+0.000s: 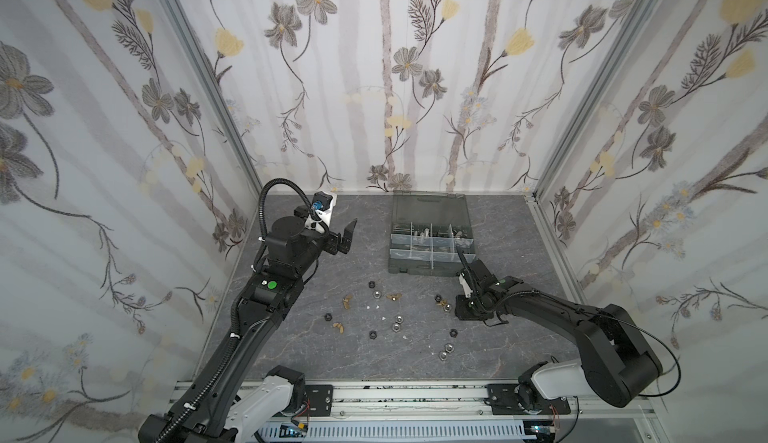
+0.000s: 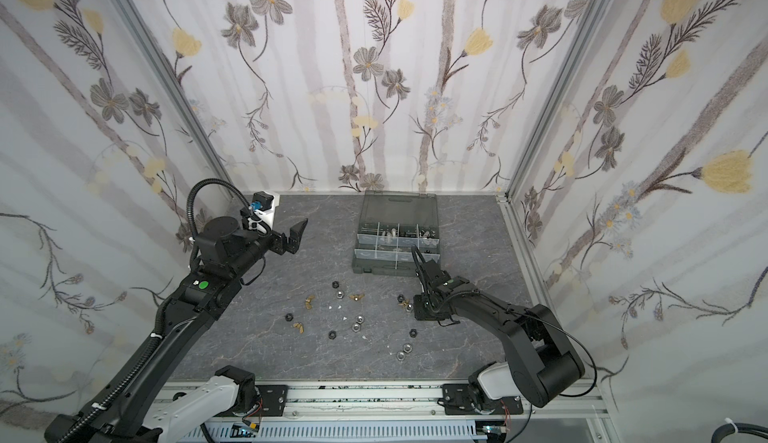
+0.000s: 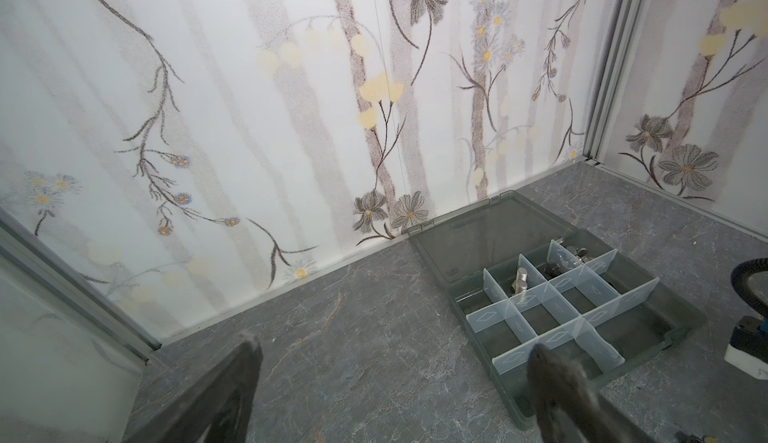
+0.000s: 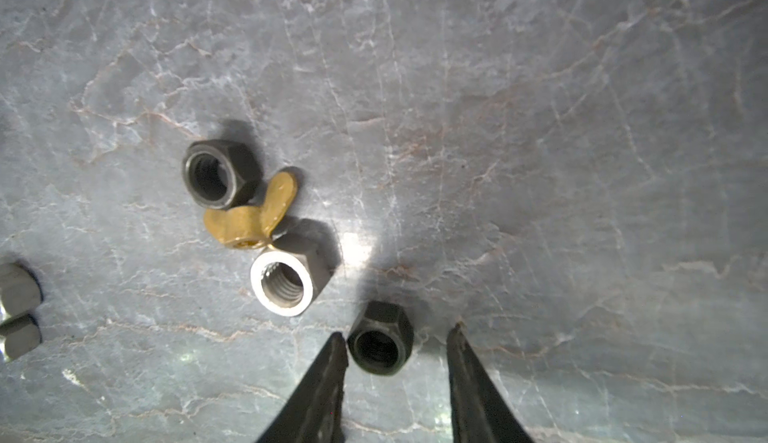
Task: Sort the screws and nuts into containers
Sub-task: 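Lower the right gripper and grasp a black hex nut, then carry the black nut with the right gripper over the organizer compartment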
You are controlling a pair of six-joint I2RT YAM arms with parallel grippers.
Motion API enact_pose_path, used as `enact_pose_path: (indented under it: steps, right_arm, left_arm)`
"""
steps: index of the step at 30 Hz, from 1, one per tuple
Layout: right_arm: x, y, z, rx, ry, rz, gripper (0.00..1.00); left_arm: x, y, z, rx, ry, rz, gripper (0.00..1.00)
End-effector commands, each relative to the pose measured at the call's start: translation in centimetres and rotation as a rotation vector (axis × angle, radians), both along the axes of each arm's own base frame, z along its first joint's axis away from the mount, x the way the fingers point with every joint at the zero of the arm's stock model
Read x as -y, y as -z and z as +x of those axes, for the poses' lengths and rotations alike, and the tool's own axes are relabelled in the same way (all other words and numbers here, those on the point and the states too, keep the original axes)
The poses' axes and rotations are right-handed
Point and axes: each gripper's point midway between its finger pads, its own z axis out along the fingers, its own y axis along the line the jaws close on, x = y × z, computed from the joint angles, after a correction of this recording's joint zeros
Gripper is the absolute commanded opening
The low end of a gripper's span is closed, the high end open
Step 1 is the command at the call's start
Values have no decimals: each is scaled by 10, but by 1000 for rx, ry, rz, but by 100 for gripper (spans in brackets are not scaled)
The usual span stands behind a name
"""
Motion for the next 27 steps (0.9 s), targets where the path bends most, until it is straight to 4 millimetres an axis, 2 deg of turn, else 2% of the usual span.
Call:
enact_pose_path:
  steps: [1,9,16,18,21,25,27]
  right_arm:
    - [0,2,-3,-12,-6,-2,42]
    - [0,9,-8,-35,-11,-8,43]
    - [2,16,-12,-63,-12,-22,26]
    - [3,15,-12,-60,-11,-28,23]
    - [3,8,-7,-47,6,-23,21]
    - [-2,-14,13,15,49,12,18]
    - [3,-25,23,41,79,14,18]
  left_arm:
    - [0,-9,-1,37,7,-5,100]
    - [0,-6,1,34,7,-4,100]
    - [0,-3,4,27,6,4,100]
    - [0,-2,5,26,3,6,100]
    - [0,0,6,25,3,10,100]
    - [-1,1,7,27,1,11,100]
    - [-1,1,7,28,1,13,100]
